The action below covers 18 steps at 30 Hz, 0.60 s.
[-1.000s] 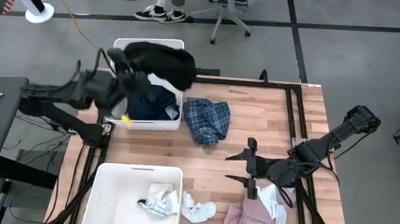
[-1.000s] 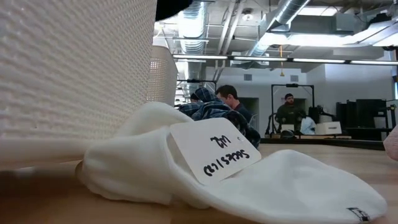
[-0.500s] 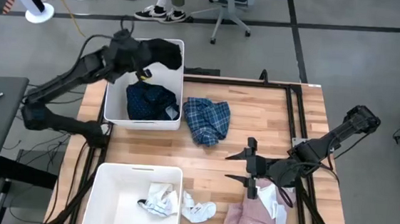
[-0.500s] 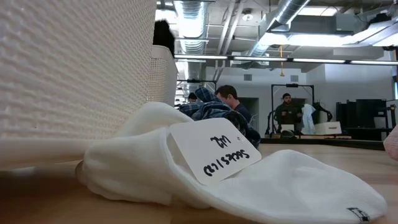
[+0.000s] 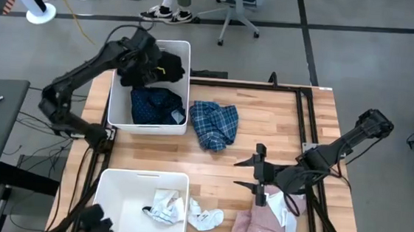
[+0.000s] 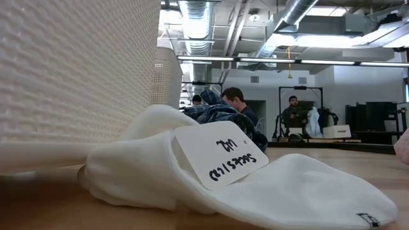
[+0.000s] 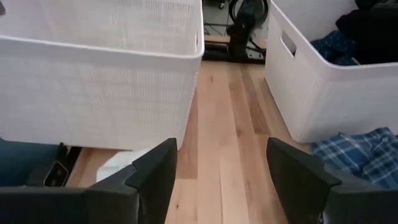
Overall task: Sort clothes
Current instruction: Put the black shirt into the top white laundry organizer
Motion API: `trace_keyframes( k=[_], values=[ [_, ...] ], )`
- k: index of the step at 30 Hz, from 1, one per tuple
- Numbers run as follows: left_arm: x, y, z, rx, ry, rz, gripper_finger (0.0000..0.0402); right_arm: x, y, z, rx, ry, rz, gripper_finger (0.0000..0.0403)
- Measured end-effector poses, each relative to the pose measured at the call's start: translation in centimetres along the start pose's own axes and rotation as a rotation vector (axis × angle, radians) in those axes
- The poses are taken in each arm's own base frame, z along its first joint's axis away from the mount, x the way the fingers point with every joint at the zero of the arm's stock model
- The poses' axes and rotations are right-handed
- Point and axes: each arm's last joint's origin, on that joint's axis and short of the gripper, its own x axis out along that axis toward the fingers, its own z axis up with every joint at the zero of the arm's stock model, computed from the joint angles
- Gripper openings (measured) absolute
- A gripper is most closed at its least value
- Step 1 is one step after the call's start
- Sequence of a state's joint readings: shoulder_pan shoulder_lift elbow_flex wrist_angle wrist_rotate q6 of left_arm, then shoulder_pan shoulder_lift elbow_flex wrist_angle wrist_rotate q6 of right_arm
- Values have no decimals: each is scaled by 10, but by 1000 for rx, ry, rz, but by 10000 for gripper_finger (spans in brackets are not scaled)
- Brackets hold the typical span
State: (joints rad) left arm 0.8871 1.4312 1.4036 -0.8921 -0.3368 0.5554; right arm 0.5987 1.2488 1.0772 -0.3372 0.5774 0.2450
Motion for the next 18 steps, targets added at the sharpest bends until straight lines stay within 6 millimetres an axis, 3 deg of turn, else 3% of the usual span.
trace_keyframes(
  k=[10, 18],
  values=[
    [60, -11, -3, 11, 197, -160, 93, 1, 2, -7, 21, 22, 1, 260],
    [59, -11, -4, 28, 216, -158, 118, 1, 2, -7, 26, 21, 5, 260]
  ],
)
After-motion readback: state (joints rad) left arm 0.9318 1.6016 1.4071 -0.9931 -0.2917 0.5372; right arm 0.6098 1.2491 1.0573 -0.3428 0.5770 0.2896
